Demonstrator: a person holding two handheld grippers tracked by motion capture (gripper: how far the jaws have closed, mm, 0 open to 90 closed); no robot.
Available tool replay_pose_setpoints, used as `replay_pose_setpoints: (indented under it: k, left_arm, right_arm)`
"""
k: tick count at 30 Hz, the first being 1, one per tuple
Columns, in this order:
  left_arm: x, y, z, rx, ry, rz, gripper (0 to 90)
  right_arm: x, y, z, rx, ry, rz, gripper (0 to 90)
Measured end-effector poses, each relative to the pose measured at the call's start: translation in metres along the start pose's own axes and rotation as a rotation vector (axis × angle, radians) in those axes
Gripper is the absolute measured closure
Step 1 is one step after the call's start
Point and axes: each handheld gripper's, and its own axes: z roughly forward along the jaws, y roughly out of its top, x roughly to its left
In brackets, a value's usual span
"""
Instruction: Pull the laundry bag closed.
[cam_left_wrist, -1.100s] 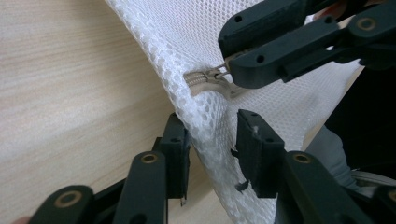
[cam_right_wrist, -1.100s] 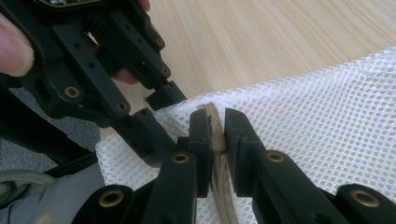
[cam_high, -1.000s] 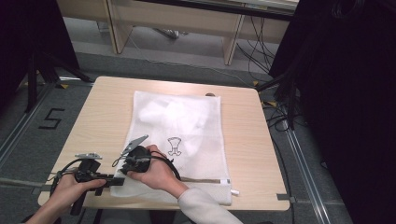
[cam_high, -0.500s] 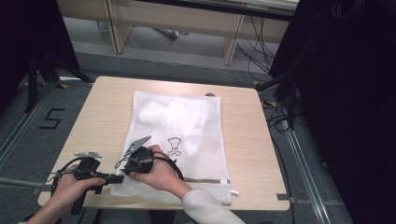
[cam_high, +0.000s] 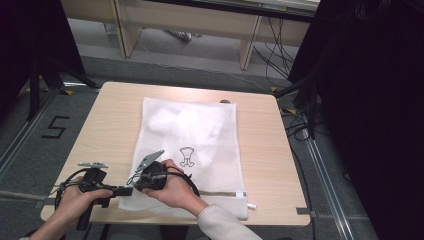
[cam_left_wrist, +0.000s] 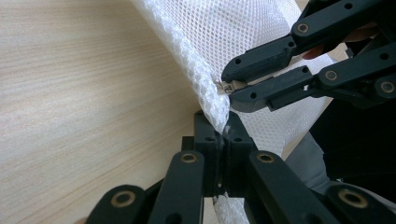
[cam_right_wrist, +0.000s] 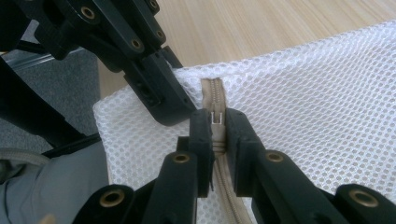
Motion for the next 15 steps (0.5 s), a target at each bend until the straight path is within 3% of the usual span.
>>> replay_pose_setpoints:
  k: [2,7,9,15]
  left_arm:
    - [-0.0005,-0.0002,0.0006,-0.011,0.001,-0.011,86.2]
    - [-0.0003,-0.0006,0.0007,-0.010,-0.001,-0.018,86.3]
    - [0.0010,-0.0002,-0.0009,-0.010,-0.009,-0.019,86.3]
    - [0.0007,-0.0002,-0.0008,-0.012,-0.010,-0.020,86.3]
  right_arm:
    - [-0.0012,-0.0002,-0.0007,-0.003,0.005,-0.010,82.8]
    - [-0.0004,-0.0023,-0.0010,0.002,0.009,0.018,82.8]
    - [-0.0022,-0.0043,-0.0008,0.020,0.004,-0.006,82.8]
    - [-0.0021,-0.0096,0.0002,0.034,0.006,-0.002,82.8]
